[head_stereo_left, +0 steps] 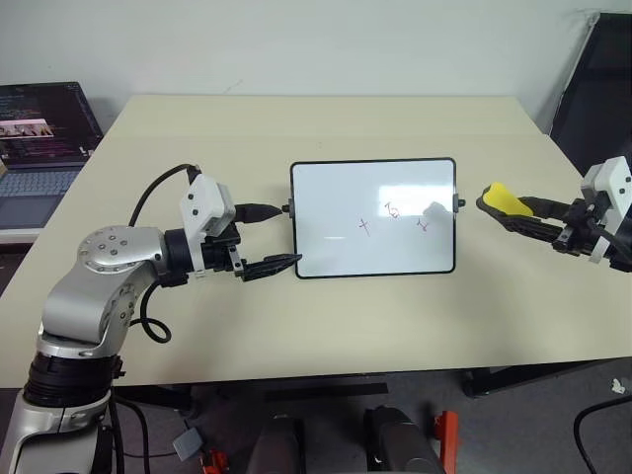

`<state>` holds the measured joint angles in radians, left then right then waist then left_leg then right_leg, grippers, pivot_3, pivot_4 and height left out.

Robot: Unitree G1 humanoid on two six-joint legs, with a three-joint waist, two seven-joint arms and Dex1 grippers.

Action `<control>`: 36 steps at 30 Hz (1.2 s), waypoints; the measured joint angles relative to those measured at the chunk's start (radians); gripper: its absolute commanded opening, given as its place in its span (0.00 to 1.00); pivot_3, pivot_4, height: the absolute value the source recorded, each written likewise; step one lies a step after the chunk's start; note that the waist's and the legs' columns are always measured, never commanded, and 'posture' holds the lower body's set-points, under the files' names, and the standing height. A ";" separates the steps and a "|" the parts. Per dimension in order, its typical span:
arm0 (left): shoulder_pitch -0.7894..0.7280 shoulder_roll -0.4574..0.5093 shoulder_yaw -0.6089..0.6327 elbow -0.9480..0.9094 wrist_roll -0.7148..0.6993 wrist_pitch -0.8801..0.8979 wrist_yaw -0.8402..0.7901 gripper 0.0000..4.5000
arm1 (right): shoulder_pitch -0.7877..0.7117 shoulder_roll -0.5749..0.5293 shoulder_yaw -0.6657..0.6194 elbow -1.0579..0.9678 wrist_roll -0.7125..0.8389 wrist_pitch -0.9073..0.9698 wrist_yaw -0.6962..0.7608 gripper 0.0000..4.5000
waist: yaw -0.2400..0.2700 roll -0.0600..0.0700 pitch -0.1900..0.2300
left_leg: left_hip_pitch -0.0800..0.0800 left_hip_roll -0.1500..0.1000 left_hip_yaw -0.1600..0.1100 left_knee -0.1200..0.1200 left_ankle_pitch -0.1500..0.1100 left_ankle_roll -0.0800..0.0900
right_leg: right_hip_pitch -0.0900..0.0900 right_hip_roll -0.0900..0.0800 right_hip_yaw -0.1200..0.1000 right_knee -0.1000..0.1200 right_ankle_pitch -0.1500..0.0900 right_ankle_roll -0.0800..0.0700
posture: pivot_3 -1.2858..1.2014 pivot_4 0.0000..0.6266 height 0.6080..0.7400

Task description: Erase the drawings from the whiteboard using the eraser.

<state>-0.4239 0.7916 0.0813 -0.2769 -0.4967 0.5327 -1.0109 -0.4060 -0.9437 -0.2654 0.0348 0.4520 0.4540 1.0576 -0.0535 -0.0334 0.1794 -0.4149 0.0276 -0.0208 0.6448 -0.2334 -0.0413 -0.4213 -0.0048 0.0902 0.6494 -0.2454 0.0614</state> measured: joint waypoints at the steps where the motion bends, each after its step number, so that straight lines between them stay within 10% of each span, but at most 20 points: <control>1: 0.000 0.000 0.000 0.000 0.000 0.001 0.001 1.00 | 0.001 -0.003 0.000 0.006 -0.002 -0.006 0.004 0.28 | 0.000 0.000 0.000 | 0.000 0.000 0.000 0.000 0.000 0.000 | 0.000 0.000 0.000 0.000 0.000 0.000 | 0.52 0.24 1.00; 36: -0.082 -0.011 -0.049 0.016 0.056 -0.015 0.039 1.00 | -0.074 0.115 0.051 -0.075 -0.010 -0.007 -0.068 0.28 | -0.003 0.000 0.000 | 0.003 0.000 0.001 0.002 0.000 0.000 | 0.000 0.000 0.002 0.007 0.002 -0.003 | 0.52 0.24 1.00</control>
<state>-0.5062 0.7805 0.0328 -0.2608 -0.4408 0.5172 -0.9721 -0.4799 -0.8283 -0.2140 -0.0398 0.4417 0.4470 0.9899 -0.0564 -0.0335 0.1794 -0.4124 0.0273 -0.0202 0.6470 -0.2330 -0.0412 -0.4209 -0.0043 0.0919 0.6559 -0.2430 0.0580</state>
